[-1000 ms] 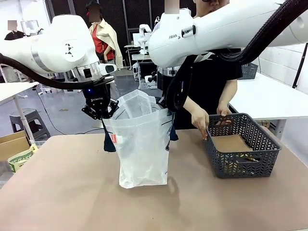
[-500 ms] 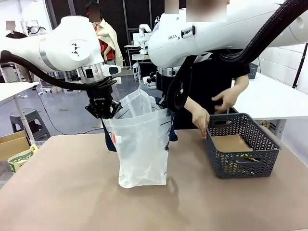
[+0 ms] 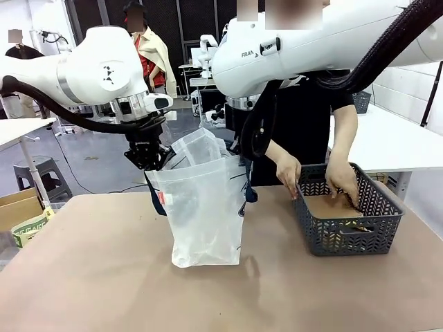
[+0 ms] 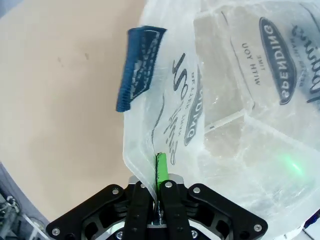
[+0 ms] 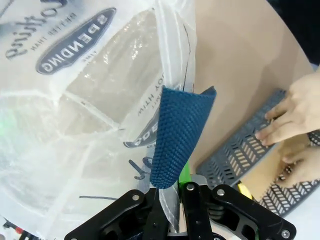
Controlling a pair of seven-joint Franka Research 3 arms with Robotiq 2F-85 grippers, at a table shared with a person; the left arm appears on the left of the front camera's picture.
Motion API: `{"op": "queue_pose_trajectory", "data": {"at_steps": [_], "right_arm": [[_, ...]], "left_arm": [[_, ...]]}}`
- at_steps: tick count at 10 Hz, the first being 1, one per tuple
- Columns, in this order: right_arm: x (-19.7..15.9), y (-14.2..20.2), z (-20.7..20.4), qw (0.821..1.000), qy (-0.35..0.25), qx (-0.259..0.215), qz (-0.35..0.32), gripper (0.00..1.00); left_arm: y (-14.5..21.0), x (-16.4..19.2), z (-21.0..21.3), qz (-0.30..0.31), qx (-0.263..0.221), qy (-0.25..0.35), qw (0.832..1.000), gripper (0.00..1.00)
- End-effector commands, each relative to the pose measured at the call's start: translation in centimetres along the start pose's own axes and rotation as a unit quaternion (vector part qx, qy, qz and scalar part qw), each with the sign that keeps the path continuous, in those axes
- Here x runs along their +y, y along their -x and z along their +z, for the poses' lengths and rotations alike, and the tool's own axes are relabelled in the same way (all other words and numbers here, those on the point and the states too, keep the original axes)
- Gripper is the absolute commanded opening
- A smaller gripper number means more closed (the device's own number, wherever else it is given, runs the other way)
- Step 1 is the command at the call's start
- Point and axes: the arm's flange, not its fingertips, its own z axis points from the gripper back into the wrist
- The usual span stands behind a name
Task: Transfer purchased items from the store into the shopping bag.
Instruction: Open the Reusable shopping bag in the center of the table, then move the Reusable shopping bag to the right side of the table.
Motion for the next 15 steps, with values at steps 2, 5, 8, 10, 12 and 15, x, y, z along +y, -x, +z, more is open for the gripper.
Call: {"op": "queue_pose_trajectory", "data": {"at_steps": [2,5,8,10,12,15], "right_arm": [[0.0,0.1,0.5,0.998,0.045,0.029,0.028,0.00],[0.1,0.1,0.3,0.997,0.054,0.033,0.044,0.00],[1.0,-0.3,-0.5,0.999,0.031,0.004,0.037,0.00],[1.0,-0.4,0.0,0.999,0.037,0.016,0.033,0.00],[1.0,-0.4,0.0,0.999,0.037,0.016,0.033,0.00],[1.0,-0.4,0.0,0.999,0.037,0.016,0.033,0.00]], "left_arm": [[0.1,1.3,0.4,-0.060,0.023,-0.050,0.997,0.00],[-0.2,1.4,-0.2,-0.095,0.033,-0.057,0.993,0.00],[-0.9,-0.6,-2.2,-0.134,0.034,-0.010,0.990,0.00],[-0.1,0.1,-1.3,-0.100,0.029,-0.042,0.994,0.00],[-0.1,0.1,-1.3,-0.100,0.029,-0.042,0.994,0.00],[-0.1,0.1,-1.3,-0.100,0.029,-0.042,0.994,0.00]]}}
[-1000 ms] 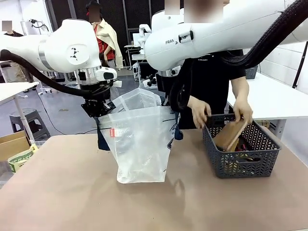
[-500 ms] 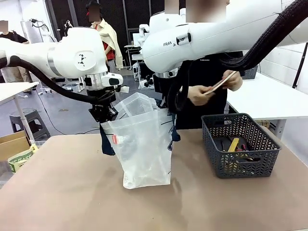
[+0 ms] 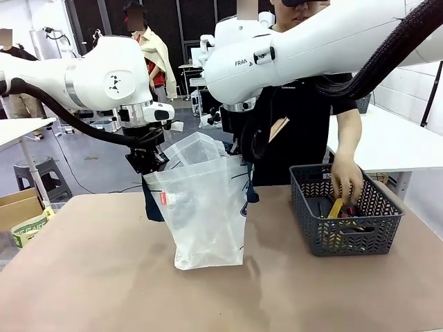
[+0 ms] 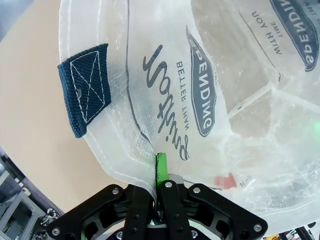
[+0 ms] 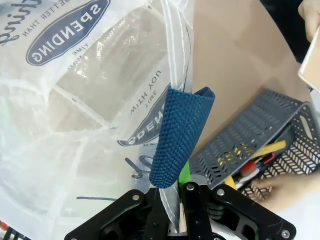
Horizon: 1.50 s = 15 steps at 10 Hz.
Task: Transfer purchased items from the store into the shopping bag.
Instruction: Move the Reusable shopping bag to the right side of the table.
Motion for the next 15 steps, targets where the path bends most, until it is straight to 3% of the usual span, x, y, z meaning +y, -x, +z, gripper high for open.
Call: {"op": "queue_pose_trajectory", "data": {"at_steps": [1,13,15], "right_arm": [[-0.12,0.14,0.00,1.000,0.000,0.002,-0.001,0.00],[-0.12,0.14,0.00,1.000,0.000,0.002,-0.001,0.00],[0.00,0.00,0.00,1.000,0.000,0.000,0.000,0.00]], "left_arm": [[0.22,0.16,0.30,0.007,0.001,-0.008,1.000,0.00],[0.22,0.16,0.30,0.007,0.001,-0.008,1.000,0.00],[0.34,0.48,0.28,-0.001,-0.013,0.016,1.000,0.00]]}}
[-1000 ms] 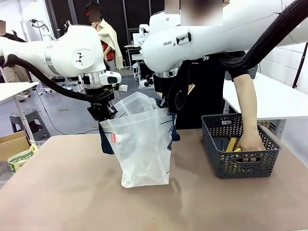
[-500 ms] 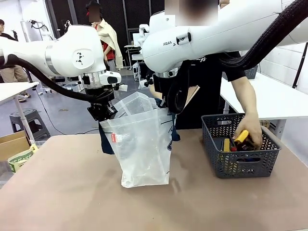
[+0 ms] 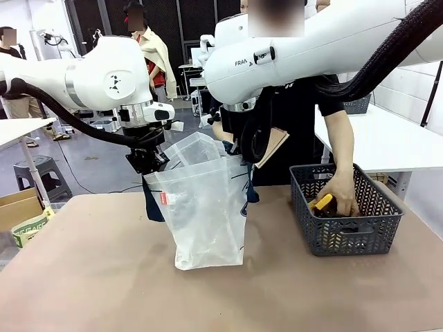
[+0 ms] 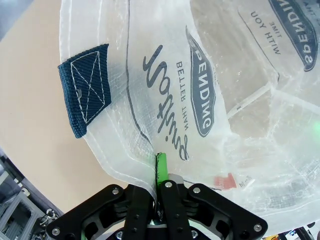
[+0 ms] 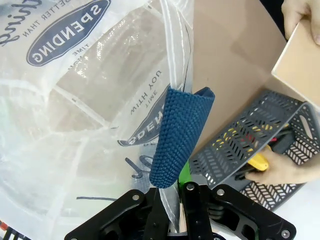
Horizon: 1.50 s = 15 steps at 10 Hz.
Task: Transfer purchased items from the store into the shopping bag.
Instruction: Move the Reusable shopping bag to the right side of the table.
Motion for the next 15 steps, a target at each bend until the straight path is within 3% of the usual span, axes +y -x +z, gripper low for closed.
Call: {"op": "queue_pose_trajectory", "data": {"at_steps": [1,5,15], "right_arm": [[-0.1,0.5,0.1,1.000,-0.002,-0.014,0.000,0.00],[-0.8,1.6,-0.1,0.999,-0.013,-0.043,-0.002,0.00],[-1.4,2.9,-0.1,0.997,-0.017,-0.076,-0.030,0.00]], "left_arm": [[0.7,1.1,0.5,-0.003,-0.030,0.029,0.999,0.00],[1.6,2.5,0.3,-0.025,-0.069,0.065,0.995,0.00],[1.5,3.2,0.4,-0.064,-0.110,0.071,0.989,0.00]]}}
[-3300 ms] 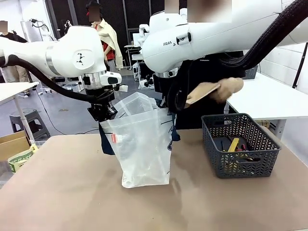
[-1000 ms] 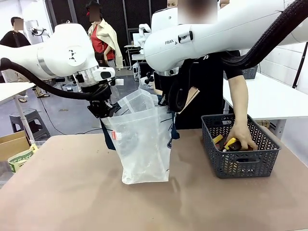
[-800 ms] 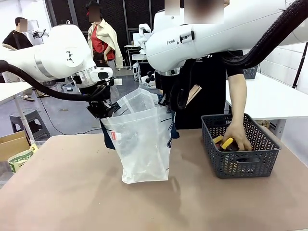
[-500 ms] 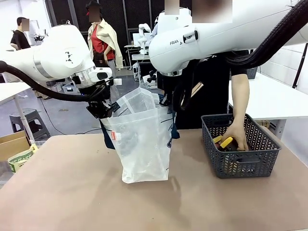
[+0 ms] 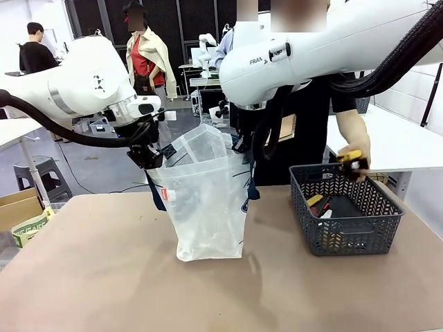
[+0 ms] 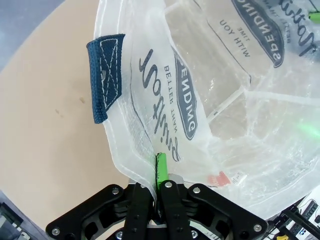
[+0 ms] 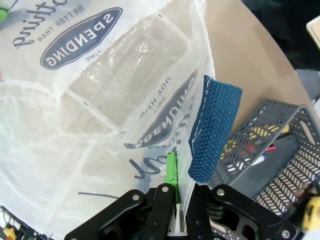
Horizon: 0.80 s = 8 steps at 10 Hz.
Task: Transfer purchased items from the store into the shopping bag.
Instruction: Move the Reusable shopping bag to the right side of the table.
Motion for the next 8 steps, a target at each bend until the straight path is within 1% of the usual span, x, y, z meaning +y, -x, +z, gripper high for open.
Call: {"op": "queue_pose_trajectory", "data": {"at_steps": [1,8], "right_arm": [[-0.07,1.15,-0.13,1.000,-0.007,-0.016,-0.008,0.00],[-0.16,1.41,-0.22,1.000,-0.008,-0.011,-0.013,0.00]], "left_arm": [[1.02,0.70,-0.02,-0.017,-0.023,0.015,0.999,0.00],[1.24,1.03,0.01,-0.026,-0.018,0.007,0.999,0.00]]}}
